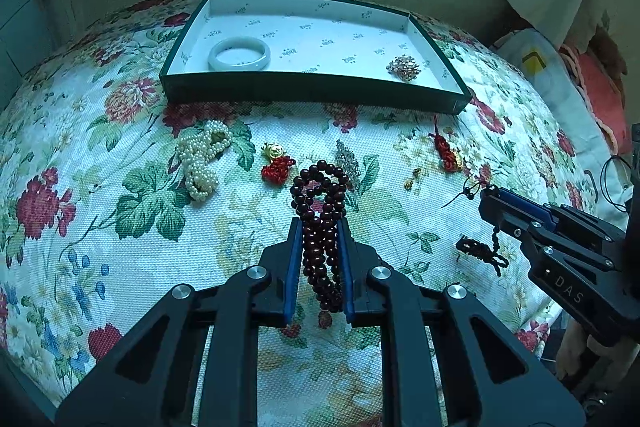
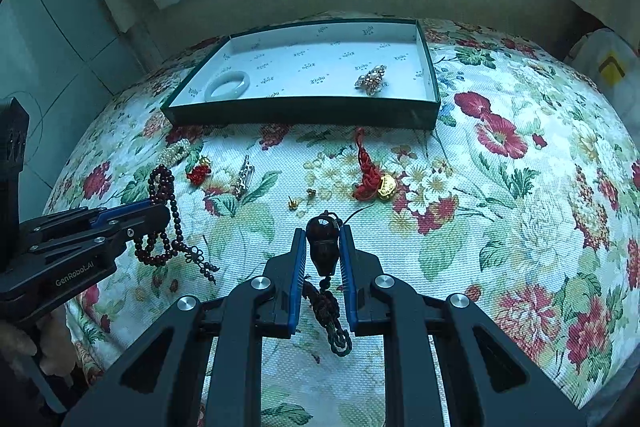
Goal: Organize jewelry
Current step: 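Carry the bead strand and pendant into the tray and open both tools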
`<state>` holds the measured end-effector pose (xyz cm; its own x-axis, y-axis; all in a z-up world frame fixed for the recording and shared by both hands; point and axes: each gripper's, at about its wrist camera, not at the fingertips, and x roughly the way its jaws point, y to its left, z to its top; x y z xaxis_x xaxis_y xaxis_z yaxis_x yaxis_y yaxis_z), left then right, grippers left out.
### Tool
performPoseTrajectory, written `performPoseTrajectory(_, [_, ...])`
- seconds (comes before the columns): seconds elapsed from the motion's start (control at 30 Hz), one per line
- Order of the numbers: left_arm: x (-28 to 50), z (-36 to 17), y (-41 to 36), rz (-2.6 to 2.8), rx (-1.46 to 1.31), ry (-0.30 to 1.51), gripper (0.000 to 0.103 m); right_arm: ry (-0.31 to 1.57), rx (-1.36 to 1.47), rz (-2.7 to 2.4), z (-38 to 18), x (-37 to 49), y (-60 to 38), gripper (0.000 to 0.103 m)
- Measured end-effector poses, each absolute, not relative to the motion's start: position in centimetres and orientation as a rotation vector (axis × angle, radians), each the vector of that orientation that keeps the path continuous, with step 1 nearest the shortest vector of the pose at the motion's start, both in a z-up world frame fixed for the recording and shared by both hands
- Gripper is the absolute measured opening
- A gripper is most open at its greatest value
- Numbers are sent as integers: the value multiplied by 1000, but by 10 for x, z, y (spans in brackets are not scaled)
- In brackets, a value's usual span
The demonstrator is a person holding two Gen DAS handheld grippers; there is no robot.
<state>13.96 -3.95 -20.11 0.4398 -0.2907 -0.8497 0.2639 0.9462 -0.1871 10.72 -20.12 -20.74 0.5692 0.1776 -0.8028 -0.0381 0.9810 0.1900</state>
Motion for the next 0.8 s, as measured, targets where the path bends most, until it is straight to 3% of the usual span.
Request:
performPoseTrajectory(0.4, [166, -171, -46, -372, -28, 984, 17, 866, 173, 159, -168, 127, -200, 17])
performPoseTrajectory(0.8, [239, -121, -63, -379, -15, 837, 17, 702, 156, 165, -110, 196, -202, 17])
